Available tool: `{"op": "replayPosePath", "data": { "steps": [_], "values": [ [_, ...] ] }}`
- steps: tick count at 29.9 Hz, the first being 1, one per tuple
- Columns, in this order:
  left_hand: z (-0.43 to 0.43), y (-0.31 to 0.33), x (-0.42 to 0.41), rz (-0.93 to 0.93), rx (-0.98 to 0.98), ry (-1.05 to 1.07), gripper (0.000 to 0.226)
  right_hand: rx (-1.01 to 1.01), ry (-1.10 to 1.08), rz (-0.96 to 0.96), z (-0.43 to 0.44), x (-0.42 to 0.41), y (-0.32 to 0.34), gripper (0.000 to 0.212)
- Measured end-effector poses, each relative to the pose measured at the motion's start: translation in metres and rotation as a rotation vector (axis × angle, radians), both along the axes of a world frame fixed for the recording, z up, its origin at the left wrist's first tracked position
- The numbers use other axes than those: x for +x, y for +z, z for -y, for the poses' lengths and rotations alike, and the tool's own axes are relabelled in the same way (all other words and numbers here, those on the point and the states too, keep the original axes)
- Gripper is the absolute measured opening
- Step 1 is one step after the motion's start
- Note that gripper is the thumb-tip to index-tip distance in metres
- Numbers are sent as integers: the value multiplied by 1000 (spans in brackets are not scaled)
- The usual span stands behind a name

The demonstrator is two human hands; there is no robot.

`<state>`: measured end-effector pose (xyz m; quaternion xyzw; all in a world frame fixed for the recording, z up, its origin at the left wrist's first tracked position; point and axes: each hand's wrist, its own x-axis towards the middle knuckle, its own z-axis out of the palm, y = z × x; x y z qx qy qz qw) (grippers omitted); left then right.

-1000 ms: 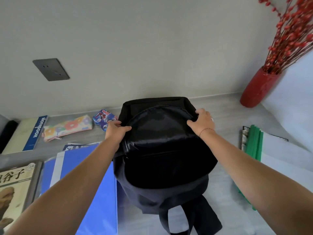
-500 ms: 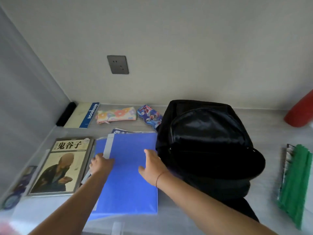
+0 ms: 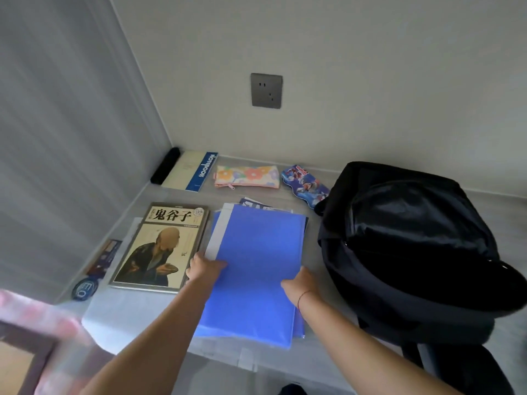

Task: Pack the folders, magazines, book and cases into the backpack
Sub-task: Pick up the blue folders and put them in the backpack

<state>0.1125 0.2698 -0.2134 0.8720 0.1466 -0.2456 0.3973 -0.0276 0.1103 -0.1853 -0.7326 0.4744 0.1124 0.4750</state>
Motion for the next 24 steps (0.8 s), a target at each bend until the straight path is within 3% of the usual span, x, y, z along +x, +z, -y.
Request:
{"op": "replayPosePath", "data": {
  "steps": [2,4,6,8,13,16,21,24],
  "values": [
    [-8,-1,4,-29,-138,66,50,73,-58,-21,1,1,0,25],
    [-15,1,6,-40,-223,109,43,226,-161,28,3,1,-2,31],
    [-18,6,6,-6,-305,117,39,374,-286,152,4,-1,-1,42],
    [-19,17,9,67,-382,104,39,425,-353,309,8,0,10,40],
    [-14,75,32,263,-542,82,49,395,-223,694,38,31,68,44],
    [-16,104,38,283,-636,-5,53,448,-163,823,48,43,86,44],
    [-13,104,26,220,-794,-82,51,527,-123,812,51,35,66,63],
    [-14,93,23,177,-822,-92,67,560,-69,734,49,23,46,58]
  ]
}}
